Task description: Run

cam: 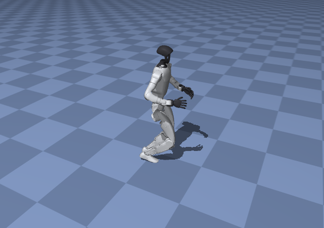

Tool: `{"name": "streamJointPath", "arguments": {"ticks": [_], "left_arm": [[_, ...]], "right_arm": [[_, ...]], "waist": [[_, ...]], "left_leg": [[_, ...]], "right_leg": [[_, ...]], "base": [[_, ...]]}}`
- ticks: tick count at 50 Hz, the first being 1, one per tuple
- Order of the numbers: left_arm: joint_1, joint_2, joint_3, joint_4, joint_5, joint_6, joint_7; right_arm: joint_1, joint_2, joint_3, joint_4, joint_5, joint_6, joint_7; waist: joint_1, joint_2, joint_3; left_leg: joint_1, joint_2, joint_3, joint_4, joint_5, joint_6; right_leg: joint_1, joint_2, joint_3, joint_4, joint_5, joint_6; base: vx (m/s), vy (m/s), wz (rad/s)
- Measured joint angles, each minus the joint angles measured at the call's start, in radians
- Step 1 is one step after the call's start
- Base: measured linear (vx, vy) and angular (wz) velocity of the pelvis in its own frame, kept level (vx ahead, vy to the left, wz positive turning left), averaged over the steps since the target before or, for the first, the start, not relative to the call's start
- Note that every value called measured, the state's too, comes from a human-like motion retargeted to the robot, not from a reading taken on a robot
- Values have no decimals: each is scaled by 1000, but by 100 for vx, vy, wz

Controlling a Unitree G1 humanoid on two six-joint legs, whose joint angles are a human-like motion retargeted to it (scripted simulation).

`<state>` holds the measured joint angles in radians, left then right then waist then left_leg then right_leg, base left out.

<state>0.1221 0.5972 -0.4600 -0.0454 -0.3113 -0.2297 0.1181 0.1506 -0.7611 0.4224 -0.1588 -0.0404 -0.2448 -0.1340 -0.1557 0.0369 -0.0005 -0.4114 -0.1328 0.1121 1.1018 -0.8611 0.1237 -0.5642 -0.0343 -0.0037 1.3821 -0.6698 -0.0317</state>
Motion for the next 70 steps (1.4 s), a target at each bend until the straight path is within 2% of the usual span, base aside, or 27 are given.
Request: {"name": "streamJointPath", "arguments": {"ticks": [2,5,8,10,13,15,17,20,22,25,28,30,32,35,38,40,42,45,47,49,53,55,58,62,64,67,70], "left_arm": [[-36,-22,-4,55,-2,8,6],[-19,-58,10,110,-32,7,18],[45,-88,35,119,-55,-1,38],[88,-106,50,122,-71,-7,50],[137,-126,66,125,-117,-8,70],[159,-135,72,120,-154,-8,86],[170,-140,67,118,-176,-10,103],[127,-130,62,101,-193,-20,136],[43,-122,55,91,-178,-26,165],[-109,-127,37,76,-162,-42,213],[-168,-148,23,24,-162,-78,239],[-174,-166,7,-7,-165,-101,246],[-167,-176,-12,-30,-171,-117,241],[-138,-177,-29,-61,-208,-123,218],[-67,-168,-36,-69,-233,-113,206],[-7,-153,-31,-60,-254,-98,206],[62,-145,-15,-33,-271,-78,208],[170,-143,34,8,-313,-36,184],[248,-143,62,10,-345,-20,160],[310,-142,81,-1,-370,-16,146],[361,-163,91,-12,-371,-34,151],[346,-177,86,-14,-356,-42,171],[283,-186,86,-24,-362,-54,207],[134,-167,114,-38,-346,-71,256],[6,-149,130,-23,-328,-73,288],[-138,-148,140,-6,-300,-74,316],[-175,-167,136,-31,-296,-81,296]], "right_arm": [[-18,20,0,16,-15,8,-10],[-42,44,0,20,-12,12,-31],[-50,62,-9,-14,15,8,-57],[-51,67,-12,-47,34,2,-67],[-60,60,-18,-107,43,-13,-72],[-66,50,-19,-144,43,-22,-80],[-71,50,-14,-169,33,-27,-88],[-68,52,-7,-178,8,-18,-106],[-50,64,-2,-148,-8,-7,-124],[-10,79,-1,-89,-16,-13,-147],[58,69,-3,-81,2,-25,-160],[102,63,-9,-84,1,-28,-169],[133,60,-20,-90,-1,-33,-172],[135,47,-28,-115,1,-39,-186],[73,28,-28,-150,-17,-47,-215],[-14,4,-29,-170,-38,-43,-240],[-147,-25,-23,-175,-61,-28,-266],[-395,-53,19,-159,-73,-7,-298],[-486,-50,44,-172,-57,-1,-303],[-508,-38,62,-195,-33,-4,-295],[-424,-14,94,-230,5,-28,-232],[-354,-11,99,-234,-1,-45,-190],[-241,-10,103,-208,-16,-44,-157],[-78,0,78,-118,-37,-15,-145],[0,10,41,-50,-48,-5,-146],[116,28,-3,40,-36,-6,-134],[216,28,-34,70,10,-13,-105]], "waist": [[-18,-23,6],[-2,0,8],[39,35,-8],[63,46,-23],[88,46,-35],[92,35,-33],[86,21,-26],[54,-9,-2],[19,-32,21],[-45,-54,21],[-84,4,-8],[-93,43,-34],[-79,79,-51],[-33,126,-51],[17,130,-40],[54,134,-17],[94,135,15],[150,128,44],[186,114,25],[216,96,-8],[218,51,-68],[189,24,-78],[121,-11,-64],[31,-49,-28],[-11,-77,2],[-68,-109,17],[-97,-77,2]], "left_leg": [[-3,-15,12,8,-8,10],[33,26,4,-13,33,-5],[49,91,-4,-38,183,-58],[38,121,-2,-45,278,-83],[21,133,3,-46,324,-87],[21,122,4,-41,317,-77],[20,109,6,6,259,-57],[30,77,16,76,95,-9],[36,57,30,103,23,3],[53,22,37,38,20,2],[99,50,-9,-65,126,-64],[115,77,-40,-110,303,-139],[104,123,-56,-81,429,-190],[84,210,-73,55,452,-223],[56,301,-50,294,375,-185],[33,360,-48,453,306,-149],[-4,404,-49,571,242,-100],[-83,437,-41,621,186,-25],[-122,429,-20,546,181,-2],[-133,403,11,412,206,-9],[-93,299,66,96,339,-80],[-59,222,78,-12,399,-105],[-12,129,75,-33,365,-89],[27,58,68,49,123,-17],[51,25,83,59,40,17],[80,-12,102,35,4,38],[130,-10,74,-50,45,7]], "right_leg": [[-2,-19,9,11,-29,5],[58,20,-8,-96,-7,-12],[130,67,-40,-259,109,-24],[156,88,-51,-336,223,-5],[164,90,-65,-347,298,18],[159,73,-75,-295,289,36],[143,46,-89,-181,252,44],[96,-16,-102,37,169,65],[41,-53,-101,164,119,66],[-57,-87,-87,217,99,56],[-82,-18,-100,48,157,49],[-71,42,-98,-112,213,39],[-45,102,-94,-258,278,48],[14,183,-110,-377,313,29],[35,200,-139,-299,165,0],[48,213,-154,-243,22,-33],[60,218,-159,-204,-77,-51],[95,208,-156,-216,-126,-48],[128,193,-145,-269,-79,-30],[163,176,-132,-342,9,-4],[177,102,-123,-408,287,77],[145,44,-123,-335,356,96],[90,-27,-112,-137,345,115],[11,-81,-79,146,225,121],[-33,-113,-52,246,181,119],[-86,-147,-17,298,145,105],[-83,-116,-29,193,156,88]], "base": [[6,1,17],[12,1,-28],[15,0,-40],[12,0,-18],[11,1,-8],[9,2,-5],[7,2,-3],[10,3,15],[13,3,44],[19,3,70],[27,0,58],[25,-4,61],[21,-4,54],[15,-5,35],[11,-4,31],[14,-4,25],[15,-3,24],[17,1,13],[20,7,-4],[21,10,3],[17,13,40],[10,13,87],[5,12,96],[4,10,85],[6,9,97],[10,7,86],[19,5,48]]}}
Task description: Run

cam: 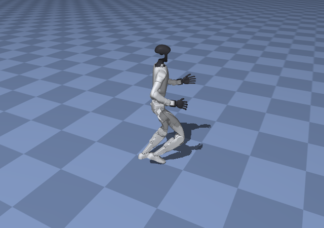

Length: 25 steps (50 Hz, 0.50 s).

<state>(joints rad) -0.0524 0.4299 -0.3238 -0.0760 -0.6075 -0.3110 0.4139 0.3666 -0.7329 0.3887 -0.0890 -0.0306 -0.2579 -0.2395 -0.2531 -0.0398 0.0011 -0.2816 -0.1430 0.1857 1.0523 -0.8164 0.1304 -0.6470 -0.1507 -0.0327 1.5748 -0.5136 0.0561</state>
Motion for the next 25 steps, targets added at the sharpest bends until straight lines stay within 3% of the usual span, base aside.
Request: {"name": "streamJointPath", "arguments": {"ticks": [2,5,8,11,16,19,22,25], "left_arm": [[19,-18,-11,-23,2,-7,-34],[78,-44,-38,-53,5,-18,-102],[148,-48,-68,-68,-3,-24,-155],[230,-46,-82,-64,-34,-10,-195],[368,-33,-72,-11,-70,24,-211],[430,-34,-49,33,-95,40,-208],[471,-52,-18,70,-137,48,-220],[490,-72,-8,87,-179,43,-227]], "right_arm": [[53,-1,-16,-6,29,-5,20],[113,7,-38,-33,59,-8,44],[126,15,-53,-74,84,-16,50],[63,13,-58,-120,93,-21,25],[-197,-24,-75,-174,62,-29,-77],[-422,-58,-63,-169,34,-25,-154],[-579,-57,-19,-148,47,-30,-193],[-569,-21,15,-132,94,-37,-185]], "waist": [[-4,35,-17],[5,64,-51],[53,88,-63],[120,112,-55],[230,140,-19],[279,163,7],[298,177,0],[289,179,-48]], "left_leg": [[31,23,-28,-61,94,-59],[45,66,-36,-116,342,-161],[4,134,-42,-33,432,-208],[-47,235,-37,157,401,-191],[-128,412,-46,507,262,-95],[-174,490,-63,622,184,-47],[-192,524,-49,621,154,-23],[-165,512,-2,526,198,-46]], "right_leg": [[35,44,-24,-129,26,-2],[91,95,-48,-324,98,10],[133,159,-73,-458,161,24],[166,218,-95,-504,130,-2],[186,298,-98,-472,-133,-106],[180,316,-117,-452,-237,-146],[166,307,-145,-464,-240,-153],[159,300,-147,-529,-162,-132]], "base": [[21,1,47],[15,-2,78],[5,-3,89],[-3,-4,90],[-6,-6,77],[-7,-6,64],[-6,-1,71],[-5,4,98]]}}
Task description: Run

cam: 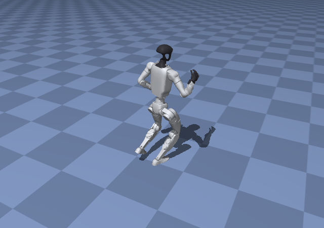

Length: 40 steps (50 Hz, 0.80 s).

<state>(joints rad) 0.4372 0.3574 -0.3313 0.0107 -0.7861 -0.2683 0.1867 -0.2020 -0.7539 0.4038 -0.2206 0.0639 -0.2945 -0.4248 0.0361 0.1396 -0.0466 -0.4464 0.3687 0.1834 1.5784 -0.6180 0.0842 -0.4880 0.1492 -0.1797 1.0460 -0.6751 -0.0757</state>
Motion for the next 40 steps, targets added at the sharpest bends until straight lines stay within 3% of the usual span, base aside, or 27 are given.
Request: {"name": "streamJointPath", "arguments": {"ticks": [6,10,15,17,20,24,30,35,40], "left_arm": [[-41,-34,-48,34,-64,-36,29],[-108,-37,-84,39,-125,-42,57],[-226,-16,-103,55,-160,-19,84],[-253,-18,-106,70,-153,-11,87],[-311,-11,-103,118,-145,2,87],[-275,8,-114,127,-95,3,65],[-167,43,-123,94,-13,22,-12],[-99,43,-92,81,6,57,-88],[-83,21,-48,83,39,63,-104]], "right_arm": [[240,73,47,77,73,-14,77],[378,109,58,121,120,-3,116],[456,166,39,145,237,20,147],[471,194,41,160,264,30,145],[438,230,38,199,273,44,147],[390,250,69,239,259,52,149],[320,254,88,272,259,43,175],[246,264,84,308,243,43,183],[178,302,82,381,243,54,162]], "waist": [[-71,1,-82],[-155,-32,-101],[-246,-95,-76],[-258,-122,-49],[-261,-169,-24],[-235,-179,-25],[-155,-182,-77],[-74,-187,-101],[-6,-197,-96]], "left_leg": [[132,-138,72,-315,176,-116],[215,-284,86,-533,214,-136],[316,-457,72,-776,7,-63],[320,-478,86,-776,-108,-21],[361,-539,93,-883,-133,34],[357,-543,53,-926,-47,14],[313,-525,-5,-983,124,-49],[281,-503,-28,-973,121,-39],[269,-494,-67,-961,35,-24]], "right_leg": [[-40,-36,17,-73,218,83],[-140,-141,19,58,243,101],[-298,-252,95,304,160,119],[-331,-284,116,381,142,122],[-342,-322,166,406,121,142],[-232,-290,191,289,129,159],[-41,-253,202,10,150,160],[76,-240,196,-136,120,148],[141,-231,178,-215,49,128]], "base": [[-7,6,127],[-15,5,147],[-23,8,138],[-31,10,114],[-25,11,106],[-20,4,92],[-15,0,94],[-12,-2,73],[-7,-4,42]]}}
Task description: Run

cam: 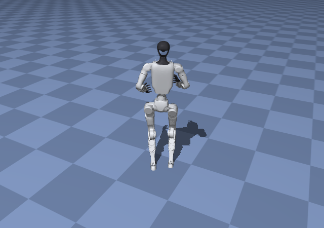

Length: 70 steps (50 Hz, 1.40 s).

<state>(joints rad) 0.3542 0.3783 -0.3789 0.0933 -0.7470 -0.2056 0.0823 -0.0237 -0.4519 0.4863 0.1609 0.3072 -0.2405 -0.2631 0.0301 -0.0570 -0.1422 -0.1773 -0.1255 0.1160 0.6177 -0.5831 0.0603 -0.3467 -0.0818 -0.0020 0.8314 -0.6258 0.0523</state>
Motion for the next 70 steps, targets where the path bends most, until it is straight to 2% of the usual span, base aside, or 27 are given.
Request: {"name": "streamJointPath", "arguments": {"ticks": [6,8,12,14,20,22,25,35,49,60,70], "left_arm": [[-27,-32,27,3,26,-9,-11],[-56,-32,32,2,27,-9,-25],[-82,-36,17,-17,34,-12,-53],[-106,-29,13,-25,38,-11,-73],[-134,-17,-19,-45,64,-8,-118],[-165,-12,-23,-44,74,-4,-133],[-170,-7,-34,-48,95,-2,-142],[-173,14,-24,-46,194,6,-123],[-190,9,-21,-28,314,7,-39],[-206,-18,-29,-28,387,4,-1],[-150,-31,-19,-27,435,1,28]], "right_arm": [[-4,45,38,66,39,22,38],[-20,57,52,88,73,30,75],[-3,77,96,103,115,47,131],[-9,79,110,107,147,57,171],[9,72,150,96,191,72,232],[-5,56,146,89,217,81,258],[8,51,159,88,223,83,266],[8,43,152,80,234,78,245],[15,49,151,85,201,61,172],[36,22,156,60,153,52,149],[46,43,146,2,90,33,114]], "waist": [[48,-14,23],[56,-14,-4],[71,-21,3],[72,-25,-25],[75,-40,-3],[72,-42,-52],[74,-53,-33],[67,-84,-25],[56,-109,-57],[41,-117,-92],[13,-122,-118]], "left_leg": [[-16,6,-19,45,-18,-13],[-15,10,-40,-31,6,-18],[-31,6,-57,-15,13,-28],[-29,6,-75,-99,46,-33],[-63,-12,-90,-29,29,-43],[-48,-8,-113,-198,95,-49],[-59,-25,-113,-159,94,-52],[-112,-61,-136,-137,96,-64],[-167,-84,-174,-203,153,-92],[-175,-104,-214,-341,230,-114],[-109,-135,-258,-534,321,-113]], "right_leg": [[16,-6,-18,11,-14,-7],[24,7,-29,-69,11,-11],[13,-1,-38,-42,16,-10],[7,4,-46,-102,40,-13],[-25,-21,-51,-8,19,-13],[-41,-9,-59,-105,52,-19],[-60,-33,-58,-39,42,-16],[-117,-79,-70,36,17,-15],[-186,-119,-107,55,27,-23],[-239,-157,-138,62,34,-35],[-285,-199,-124,120,8,-49]], "base": [[-8,-4,39],[3,-2,46],[-6,-1,42],[0,0,44],[-7,1,41],[6,0,43],[-10,1,39],[-4,1,40],[-2,0,38],[1,2,43],[5,2,41]]}}
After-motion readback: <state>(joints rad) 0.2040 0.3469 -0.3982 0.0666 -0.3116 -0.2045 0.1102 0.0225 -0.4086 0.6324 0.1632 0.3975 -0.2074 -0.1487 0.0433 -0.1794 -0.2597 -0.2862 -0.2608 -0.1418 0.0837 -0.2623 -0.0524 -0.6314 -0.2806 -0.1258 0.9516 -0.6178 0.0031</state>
